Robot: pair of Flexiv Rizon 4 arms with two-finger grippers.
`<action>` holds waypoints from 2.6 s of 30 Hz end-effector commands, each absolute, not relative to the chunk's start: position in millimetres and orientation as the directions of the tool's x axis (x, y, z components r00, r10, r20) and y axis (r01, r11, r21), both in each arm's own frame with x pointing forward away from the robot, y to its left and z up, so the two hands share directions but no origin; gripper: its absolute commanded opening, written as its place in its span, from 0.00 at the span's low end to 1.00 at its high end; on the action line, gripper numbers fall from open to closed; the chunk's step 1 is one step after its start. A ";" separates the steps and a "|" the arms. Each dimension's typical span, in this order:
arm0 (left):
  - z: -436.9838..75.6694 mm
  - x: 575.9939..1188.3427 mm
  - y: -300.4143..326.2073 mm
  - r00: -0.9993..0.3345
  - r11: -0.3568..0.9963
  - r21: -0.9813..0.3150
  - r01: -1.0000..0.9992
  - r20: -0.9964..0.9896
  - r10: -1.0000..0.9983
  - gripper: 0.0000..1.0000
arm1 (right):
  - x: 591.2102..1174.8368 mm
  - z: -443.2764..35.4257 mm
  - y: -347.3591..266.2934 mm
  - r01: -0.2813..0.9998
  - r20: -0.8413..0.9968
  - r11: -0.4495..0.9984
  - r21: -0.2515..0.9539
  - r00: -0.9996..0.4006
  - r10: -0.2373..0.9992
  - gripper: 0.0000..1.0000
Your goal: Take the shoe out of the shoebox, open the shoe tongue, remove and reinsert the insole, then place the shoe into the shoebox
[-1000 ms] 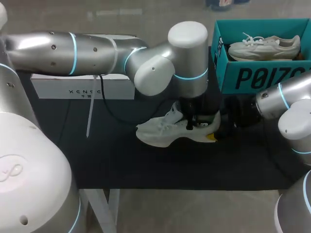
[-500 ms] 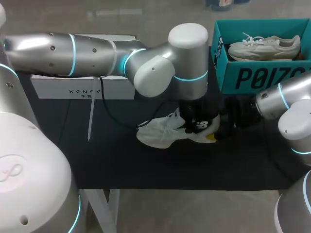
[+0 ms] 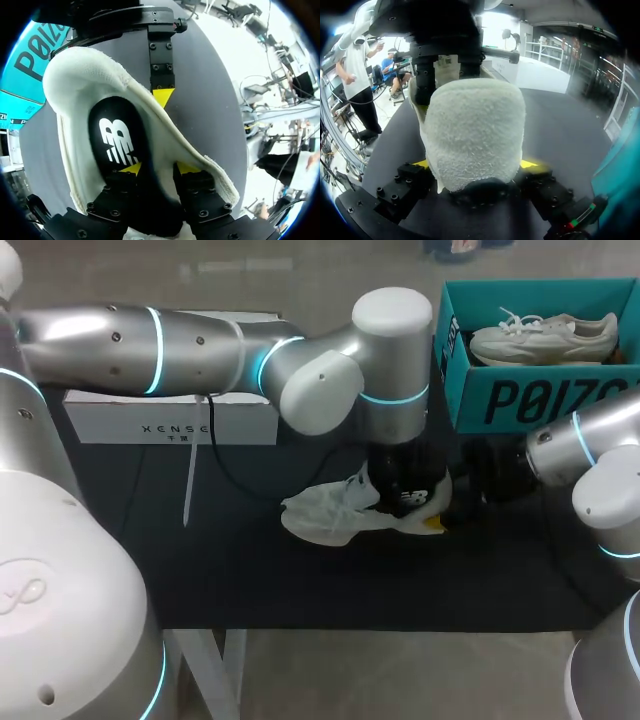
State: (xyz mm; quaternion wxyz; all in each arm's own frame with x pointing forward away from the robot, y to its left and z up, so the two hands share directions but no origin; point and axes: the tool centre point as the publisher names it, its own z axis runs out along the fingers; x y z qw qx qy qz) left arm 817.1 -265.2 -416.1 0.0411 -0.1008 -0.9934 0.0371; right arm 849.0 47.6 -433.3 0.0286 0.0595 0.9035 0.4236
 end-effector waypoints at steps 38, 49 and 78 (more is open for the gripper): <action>-387.9 823.1 -233.8 -0.975 0.979 -0.206 -0.006 -0.218 -0.052 0.00 | 852.6 -437.3 49.4 0.086 0.000 0.637 0.766 -0.991 0.133 0.00; -375.3 826.2 -230.4 -0.979 0.952 -0.306 0.025 -0.202 -0.039 0.00 | 852.6 -437.3 49.4 0.086 0.000 0.637 0.766 -0.991 0.133 0.00; -396.4 833.0 -282.5 -0.976 0.949 -0.268 0.167 0.091 0.197 0.00 | 852.6 -437.3 49.4 0.086 0.000 0.637 0.766 -0.991 0.133 0.00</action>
